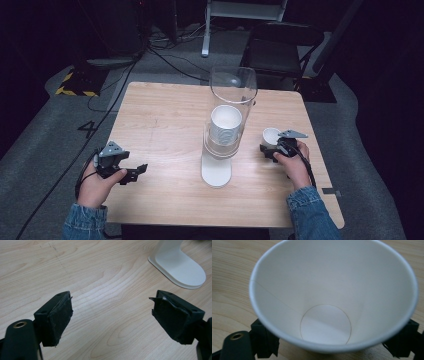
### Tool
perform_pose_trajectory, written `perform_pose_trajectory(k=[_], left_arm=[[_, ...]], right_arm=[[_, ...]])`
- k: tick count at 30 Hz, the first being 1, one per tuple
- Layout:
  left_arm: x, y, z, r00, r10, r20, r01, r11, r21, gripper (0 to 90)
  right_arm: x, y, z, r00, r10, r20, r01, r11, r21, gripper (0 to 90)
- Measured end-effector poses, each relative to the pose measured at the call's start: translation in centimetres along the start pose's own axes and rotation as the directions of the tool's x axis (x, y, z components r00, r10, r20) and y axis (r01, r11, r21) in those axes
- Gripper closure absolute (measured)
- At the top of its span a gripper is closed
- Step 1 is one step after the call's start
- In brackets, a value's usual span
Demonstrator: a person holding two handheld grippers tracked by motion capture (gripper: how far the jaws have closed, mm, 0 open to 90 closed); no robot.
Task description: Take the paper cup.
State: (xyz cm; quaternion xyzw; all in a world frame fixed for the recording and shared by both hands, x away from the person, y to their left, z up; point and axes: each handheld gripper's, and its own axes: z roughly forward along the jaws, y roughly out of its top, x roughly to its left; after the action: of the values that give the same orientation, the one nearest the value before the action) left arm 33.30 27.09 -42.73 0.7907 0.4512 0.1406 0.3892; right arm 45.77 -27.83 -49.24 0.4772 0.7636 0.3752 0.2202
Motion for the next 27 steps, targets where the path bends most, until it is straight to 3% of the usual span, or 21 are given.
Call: perform_pose_trajectory(k=[11,15,21,24,27], left_arm=[[-0.3,0.2,0.7,1.0000,0.004,0.007,-0.004,0.9999,0.012,16.2],[-0.8,0.2,1.5,0.9995,0.020,0.023,-0.021,0.9993,0.032,16.2],[-1.4,0.2,1.9,0.9985,0.043,0.034,-0.044,0.9982,0.041,16.2],[-2.0,0.4,2.2,0.9985,0.044,0.032,-0.045,0.9985,0.032,17.0],[-2.8,0.7,2.5,0.9949,0.079,0.063,-0.080,0.9965,0.022,17.1]], right_arm=[[0.6,0.4,-3.8,0.9998,-0.020,0.000,0.020,1.000,-0.009,16.8],[0.7,0.5,-5.8,0.9999,-0.011,0.003,0.011,0.998,-0.054,16.7],[1.0,0.6,-9.1,0.9992,0.003,-0.041,-0.008,0.991,-0.134,16.7],[1.4,0.3,-10.0,0.9974,0.003,-0.072,-0.013,0.989,-0.145,16.2],[2.2,0.0,-10.8,0.9940,-0.014,-0.108,-0.002,0.989,-0.151,16.2]])
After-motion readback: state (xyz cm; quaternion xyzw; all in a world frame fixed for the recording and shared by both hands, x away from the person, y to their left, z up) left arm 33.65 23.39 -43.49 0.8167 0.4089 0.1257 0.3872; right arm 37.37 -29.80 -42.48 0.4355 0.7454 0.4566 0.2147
